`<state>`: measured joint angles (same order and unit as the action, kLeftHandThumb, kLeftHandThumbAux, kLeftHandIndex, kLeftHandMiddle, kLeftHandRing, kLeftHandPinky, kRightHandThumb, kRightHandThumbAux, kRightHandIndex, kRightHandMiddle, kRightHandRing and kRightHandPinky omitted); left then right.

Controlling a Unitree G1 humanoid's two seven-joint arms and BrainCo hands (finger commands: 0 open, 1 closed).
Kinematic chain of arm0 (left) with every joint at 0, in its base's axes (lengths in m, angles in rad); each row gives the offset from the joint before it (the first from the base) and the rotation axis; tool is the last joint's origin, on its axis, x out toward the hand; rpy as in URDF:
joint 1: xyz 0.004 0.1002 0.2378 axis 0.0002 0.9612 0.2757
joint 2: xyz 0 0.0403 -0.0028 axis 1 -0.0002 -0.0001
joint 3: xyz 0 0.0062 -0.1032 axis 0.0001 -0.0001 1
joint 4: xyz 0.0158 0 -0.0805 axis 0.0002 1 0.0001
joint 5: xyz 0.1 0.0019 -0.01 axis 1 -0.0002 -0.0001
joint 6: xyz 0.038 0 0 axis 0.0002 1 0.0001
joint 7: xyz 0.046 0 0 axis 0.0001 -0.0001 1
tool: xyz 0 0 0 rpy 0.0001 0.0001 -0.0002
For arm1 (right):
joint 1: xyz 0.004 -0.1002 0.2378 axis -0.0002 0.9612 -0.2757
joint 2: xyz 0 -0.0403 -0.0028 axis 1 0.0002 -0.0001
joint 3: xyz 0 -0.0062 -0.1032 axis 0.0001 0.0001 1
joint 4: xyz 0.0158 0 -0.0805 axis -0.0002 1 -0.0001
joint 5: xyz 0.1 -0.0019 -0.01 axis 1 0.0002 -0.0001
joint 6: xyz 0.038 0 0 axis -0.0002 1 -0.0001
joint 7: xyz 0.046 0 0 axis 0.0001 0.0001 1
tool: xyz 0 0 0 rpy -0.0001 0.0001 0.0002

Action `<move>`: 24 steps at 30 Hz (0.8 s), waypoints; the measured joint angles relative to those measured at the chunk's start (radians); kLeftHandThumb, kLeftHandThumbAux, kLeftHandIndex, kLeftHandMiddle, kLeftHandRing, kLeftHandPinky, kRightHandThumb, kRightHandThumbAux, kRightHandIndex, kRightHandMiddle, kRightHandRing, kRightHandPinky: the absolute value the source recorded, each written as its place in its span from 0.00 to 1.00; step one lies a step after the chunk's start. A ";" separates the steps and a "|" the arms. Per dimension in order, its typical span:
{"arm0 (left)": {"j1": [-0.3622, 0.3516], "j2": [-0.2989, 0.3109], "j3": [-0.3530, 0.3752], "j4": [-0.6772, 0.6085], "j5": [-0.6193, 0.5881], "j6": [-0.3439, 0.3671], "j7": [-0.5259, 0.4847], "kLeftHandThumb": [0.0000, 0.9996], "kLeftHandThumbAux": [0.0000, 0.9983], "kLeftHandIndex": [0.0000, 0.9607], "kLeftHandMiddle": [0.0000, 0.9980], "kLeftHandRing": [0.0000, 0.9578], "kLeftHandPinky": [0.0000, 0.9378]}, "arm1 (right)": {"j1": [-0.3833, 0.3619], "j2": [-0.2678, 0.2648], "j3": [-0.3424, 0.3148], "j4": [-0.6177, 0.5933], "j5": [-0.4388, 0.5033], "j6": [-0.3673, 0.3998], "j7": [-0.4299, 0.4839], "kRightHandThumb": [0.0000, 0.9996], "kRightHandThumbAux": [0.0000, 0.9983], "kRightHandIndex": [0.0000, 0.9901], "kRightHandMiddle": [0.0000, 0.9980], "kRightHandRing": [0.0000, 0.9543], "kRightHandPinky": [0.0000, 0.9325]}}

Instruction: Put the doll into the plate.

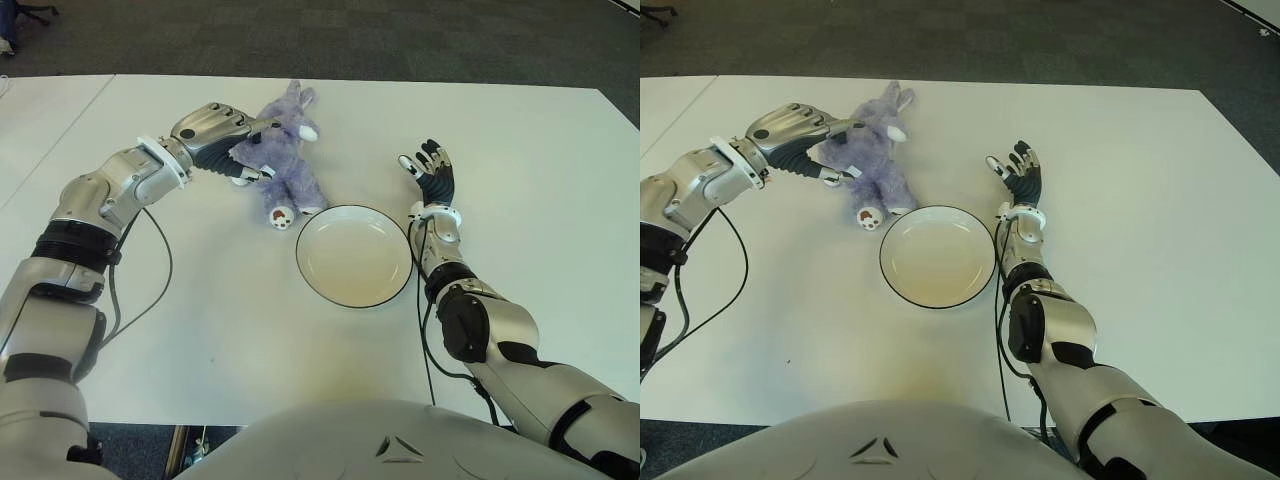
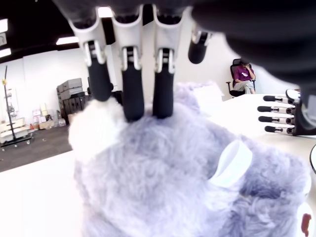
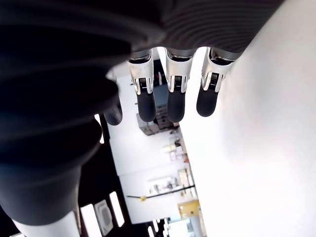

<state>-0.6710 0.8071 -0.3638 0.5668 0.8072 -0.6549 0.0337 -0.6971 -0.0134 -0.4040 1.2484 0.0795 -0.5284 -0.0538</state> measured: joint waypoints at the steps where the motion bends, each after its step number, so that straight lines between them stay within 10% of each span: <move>1: -0.006 -0.001 -0.005 0.010 0.001 -0.004 0.000 0.08 0.27 0.00 0.00 0.00 0.00 | 0.000 0.000 0.000 0.000 0.000 0.000 0.000 0.00 0.85 0.16 0.14 0.12 0.13; 24: -0.078 -0.006 -0.047 0.151 -0.001 -0.044 -0.013 0.12 0.35 0.00 0.00 0.00 0.00 | 0.000 0.000 -0.001 0.000 -0.001 0.000 -0.001 0.00 0.84 0.16 0.14 0.12 0.14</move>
<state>-0.7489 0.8009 -0.4104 0.7173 0.8057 -0.6993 0.0211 -0.6975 -0.0131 -0.4046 1.2484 0.0789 -0.5284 -0.0548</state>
